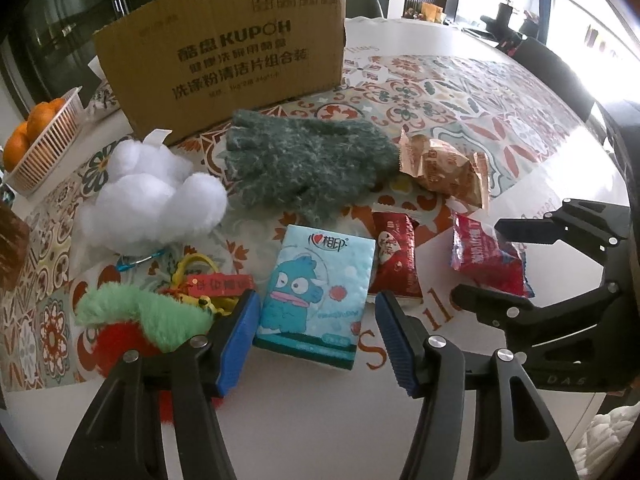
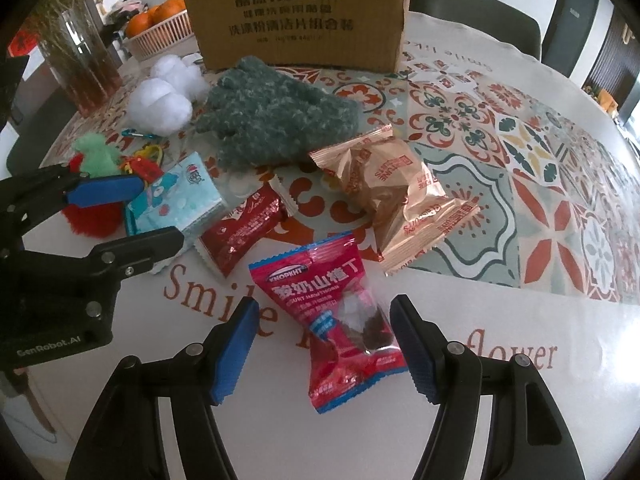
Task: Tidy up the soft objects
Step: 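Close the right tool on the pink candy bag while the left tool grips the blue tissue pack, then lift and carry the candy bag and tissue pack over the cardboard box with both tools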
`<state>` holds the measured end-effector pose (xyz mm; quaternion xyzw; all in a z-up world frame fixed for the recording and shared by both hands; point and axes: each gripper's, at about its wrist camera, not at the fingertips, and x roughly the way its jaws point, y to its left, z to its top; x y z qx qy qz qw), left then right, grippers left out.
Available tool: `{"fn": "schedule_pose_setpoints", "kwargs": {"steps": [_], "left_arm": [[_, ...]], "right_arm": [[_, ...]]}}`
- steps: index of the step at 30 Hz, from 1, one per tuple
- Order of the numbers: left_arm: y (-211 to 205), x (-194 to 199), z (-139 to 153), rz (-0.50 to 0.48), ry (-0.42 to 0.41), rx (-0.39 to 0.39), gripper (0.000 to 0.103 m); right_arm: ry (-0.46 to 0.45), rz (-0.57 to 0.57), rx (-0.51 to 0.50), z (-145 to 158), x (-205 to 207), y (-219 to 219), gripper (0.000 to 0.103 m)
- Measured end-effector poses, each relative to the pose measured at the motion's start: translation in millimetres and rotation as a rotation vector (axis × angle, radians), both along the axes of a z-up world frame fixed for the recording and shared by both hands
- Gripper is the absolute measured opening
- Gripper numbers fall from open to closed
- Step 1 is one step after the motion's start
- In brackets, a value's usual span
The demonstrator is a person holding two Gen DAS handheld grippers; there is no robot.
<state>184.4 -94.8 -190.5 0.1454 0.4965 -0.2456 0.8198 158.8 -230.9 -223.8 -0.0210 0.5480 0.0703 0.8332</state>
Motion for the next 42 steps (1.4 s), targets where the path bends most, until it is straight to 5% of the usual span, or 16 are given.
{"fn": "schedule_pose_setpoints", "kwargs": {"steps": [20, 42], "left_arm": [[11, 1, -3, 0.098, 0.082, -0.088, 0.054], [27, -17, 98, 0.246, -0.103, -0.174, 0.054]], "right_arm": [[-0.027, -0.041, 0.037, 2, 2, -2, 0.048], [-0.280, -0.033, 0.064, 111, -9, 3, 0.048]]}}
